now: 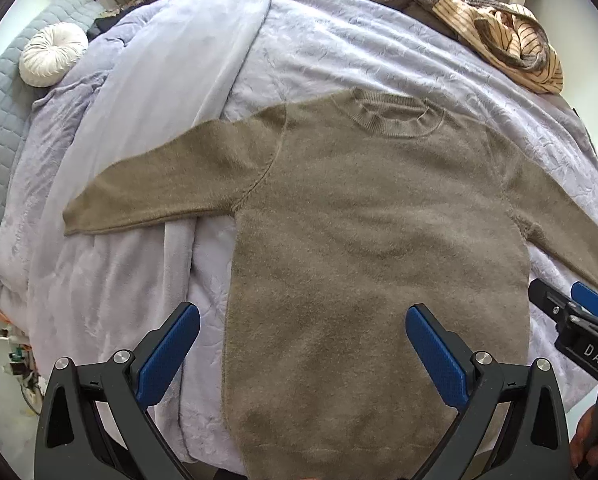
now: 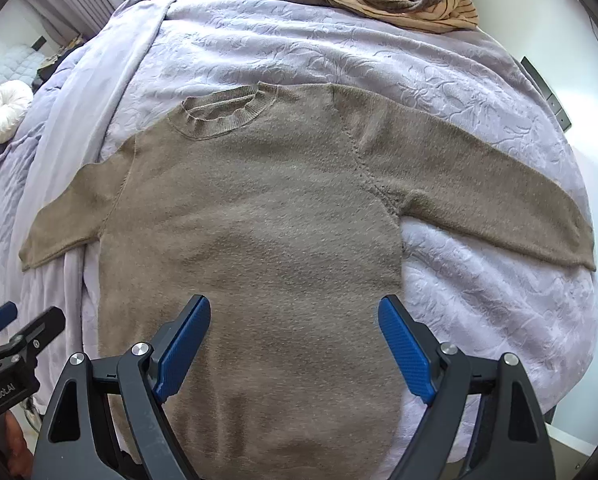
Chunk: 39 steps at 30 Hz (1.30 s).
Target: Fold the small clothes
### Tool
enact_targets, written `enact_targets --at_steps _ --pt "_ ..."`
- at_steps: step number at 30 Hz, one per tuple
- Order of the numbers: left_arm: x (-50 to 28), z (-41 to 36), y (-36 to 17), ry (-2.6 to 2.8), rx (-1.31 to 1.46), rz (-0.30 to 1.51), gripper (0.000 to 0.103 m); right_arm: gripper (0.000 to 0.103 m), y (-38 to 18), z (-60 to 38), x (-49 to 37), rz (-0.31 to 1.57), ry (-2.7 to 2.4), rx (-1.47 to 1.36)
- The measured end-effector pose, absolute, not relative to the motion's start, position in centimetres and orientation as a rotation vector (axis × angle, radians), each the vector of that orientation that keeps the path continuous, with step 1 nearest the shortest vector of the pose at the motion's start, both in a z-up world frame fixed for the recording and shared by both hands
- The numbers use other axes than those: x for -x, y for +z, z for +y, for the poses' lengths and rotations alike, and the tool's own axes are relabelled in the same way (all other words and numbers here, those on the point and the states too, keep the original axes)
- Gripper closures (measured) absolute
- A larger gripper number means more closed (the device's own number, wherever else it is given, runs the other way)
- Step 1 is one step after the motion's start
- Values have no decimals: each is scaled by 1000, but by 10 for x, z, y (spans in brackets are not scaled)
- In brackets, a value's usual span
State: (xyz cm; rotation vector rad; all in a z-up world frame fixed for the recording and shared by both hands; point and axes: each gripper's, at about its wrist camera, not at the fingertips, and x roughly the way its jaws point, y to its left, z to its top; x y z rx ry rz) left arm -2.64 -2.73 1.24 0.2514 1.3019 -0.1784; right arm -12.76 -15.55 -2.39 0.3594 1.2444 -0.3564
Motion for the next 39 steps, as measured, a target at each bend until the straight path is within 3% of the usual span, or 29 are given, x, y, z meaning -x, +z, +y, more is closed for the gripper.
enact_targets --at_steps 39 --pt "46 -19 18 -95 -173 1308 0 15 -17 -157 127 1227 -311 -289"
